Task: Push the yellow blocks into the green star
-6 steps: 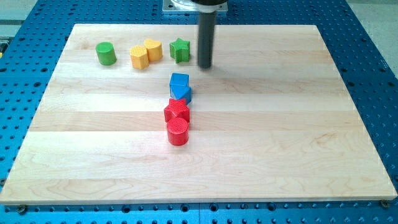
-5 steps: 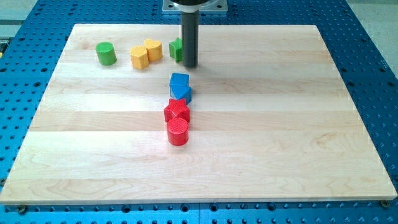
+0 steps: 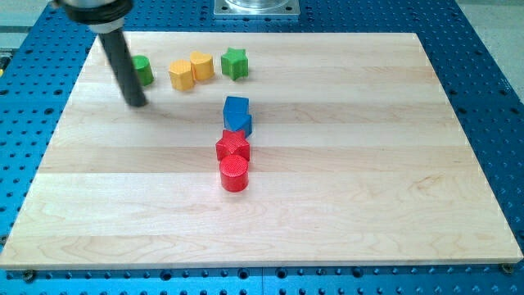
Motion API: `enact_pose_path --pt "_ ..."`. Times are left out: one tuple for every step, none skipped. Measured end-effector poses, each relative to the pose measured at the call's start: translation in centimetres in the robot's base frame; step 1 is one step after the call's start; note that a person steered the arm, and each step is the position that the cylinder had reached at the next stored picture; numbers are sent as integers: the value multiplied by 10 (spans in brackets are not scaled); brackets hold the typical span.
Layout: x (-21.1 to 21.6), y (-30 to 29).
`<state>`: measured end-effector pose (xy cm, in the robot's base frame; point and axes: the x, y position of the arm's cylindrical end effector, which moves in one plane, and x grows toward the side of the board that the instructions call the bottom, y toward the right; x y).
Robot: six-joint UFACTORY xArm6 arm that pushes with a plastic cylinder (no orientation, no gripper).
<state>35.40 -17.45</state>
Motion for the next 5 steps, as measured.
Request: enact_pose_path --pt "-28 45" --pt "-55 30" --pt "-70 70" --pt "-48 140" --pt "-46 168"
